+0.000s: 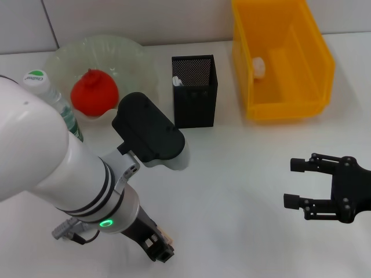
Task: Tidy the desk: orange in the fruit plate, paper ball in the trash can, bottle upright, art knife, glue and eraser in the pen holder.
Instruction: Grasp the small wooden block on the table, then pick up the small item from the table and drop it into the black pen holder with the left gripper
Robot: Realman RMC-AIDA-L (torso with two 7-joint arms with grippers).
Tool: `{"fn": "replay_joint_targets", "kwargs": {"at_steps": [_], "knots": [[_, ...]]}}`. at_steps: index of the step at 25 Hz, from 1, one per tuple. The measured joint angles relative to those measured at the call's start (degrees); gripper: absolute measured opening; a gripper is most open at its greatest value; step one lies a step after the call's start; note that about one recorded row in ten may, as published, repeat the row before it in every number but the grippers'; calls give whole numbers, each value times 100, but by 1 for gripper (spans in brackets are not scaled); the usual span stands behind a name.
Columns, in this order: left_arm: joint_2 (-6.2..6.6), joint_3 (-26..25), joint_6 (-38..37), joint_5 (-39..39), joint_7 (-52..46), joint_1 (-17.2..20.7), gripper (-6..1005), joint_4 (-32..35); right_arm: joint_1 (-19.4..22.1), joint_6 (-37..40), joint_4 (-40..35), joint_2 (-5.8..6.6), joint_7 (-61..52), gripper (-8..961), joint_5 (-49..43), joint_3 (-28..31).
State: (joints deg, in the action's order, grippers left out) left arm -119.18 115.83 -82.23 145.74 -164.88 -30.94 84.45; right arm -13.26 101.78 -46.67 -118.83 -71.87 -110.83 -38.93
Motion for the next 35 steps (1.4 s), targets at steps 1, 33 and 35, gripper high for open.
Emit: {"fn": "replay_joint_targets", "kwargs": {"at_steps": [1,33,35], "knots": [[0,14,11,-1,0,-3,519,1,0,1,0,0,0,802,0,0],[25,-152,-74,213,59,151,397,1325,17,15,-9,23,-76,802,35,6],[30,-374,-57,216,115,176,393,1595,17,17,-9,25,-81,802,39,9]]}}
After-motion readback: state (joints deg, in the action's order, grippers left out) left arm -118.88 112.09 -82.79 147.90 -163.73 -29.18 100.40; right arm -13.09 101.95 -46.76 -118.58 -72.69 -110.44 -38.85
